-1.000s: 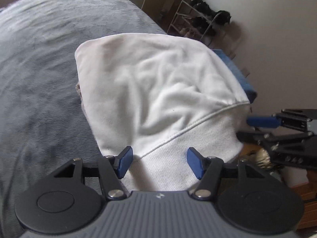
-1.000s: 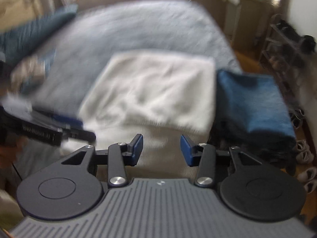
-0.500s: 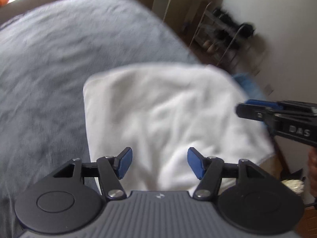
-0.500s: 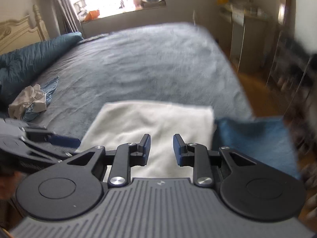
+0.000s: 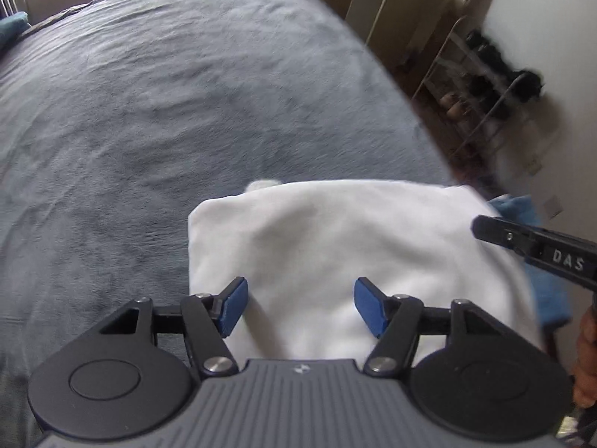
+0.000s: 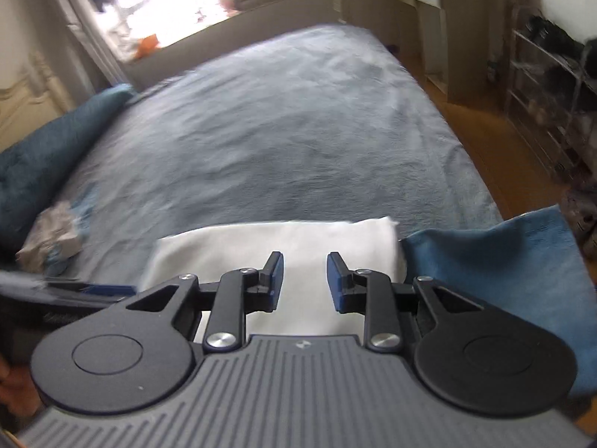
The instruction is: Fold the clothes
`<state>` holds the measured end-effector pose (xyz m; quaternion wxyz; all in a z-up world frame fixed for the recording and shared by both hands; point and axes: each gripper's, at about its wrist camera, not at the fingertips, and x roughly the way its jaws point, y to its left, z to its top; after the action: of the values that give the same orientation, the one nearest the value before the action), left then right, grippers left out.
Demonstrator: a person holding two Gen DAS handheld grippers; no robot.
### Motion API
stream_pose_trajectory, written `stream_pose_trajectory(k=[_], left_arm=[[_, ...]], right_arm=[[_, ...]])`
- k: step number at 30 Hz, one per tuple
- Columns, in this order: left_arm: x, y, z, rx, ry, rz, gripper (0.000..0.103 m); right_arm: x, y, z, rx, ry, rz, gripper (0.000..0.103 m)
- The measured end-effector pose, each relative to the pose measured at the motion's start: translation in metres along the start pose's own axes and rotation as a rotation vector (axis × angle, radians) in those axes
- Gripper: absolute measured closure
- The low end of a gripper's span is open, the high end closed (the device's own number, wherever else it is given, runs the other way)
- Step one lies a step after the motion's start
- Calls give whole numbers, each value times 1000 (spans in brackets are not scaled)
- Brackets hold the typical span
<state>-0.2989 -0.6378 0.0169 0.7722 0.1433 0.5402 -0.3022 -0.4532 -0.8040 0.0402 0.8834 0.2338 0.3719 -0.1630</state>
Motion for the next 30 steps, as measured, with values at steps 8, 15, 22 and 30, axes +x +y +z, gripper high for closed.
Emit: stream_pose_trajectory(k=[8, 15, 22, 30], left_arm=[[4, 0, -3, 16, 53, 35, 35], [4, -4, -3, 34, 65, 55, 35], [0, -8, -5, 46, 75, 76, 34], [-35, -34, -29, 154, 51, 148, 35]], right_arm=[[26, -5, 18, -36, 3, -11, 79], [48, -9, 19, -101, 18, -245, 80], [-21, 27, -11, -226, -41, -122, 79], [-58, 38, -66, -255, 47, -73, 79]])
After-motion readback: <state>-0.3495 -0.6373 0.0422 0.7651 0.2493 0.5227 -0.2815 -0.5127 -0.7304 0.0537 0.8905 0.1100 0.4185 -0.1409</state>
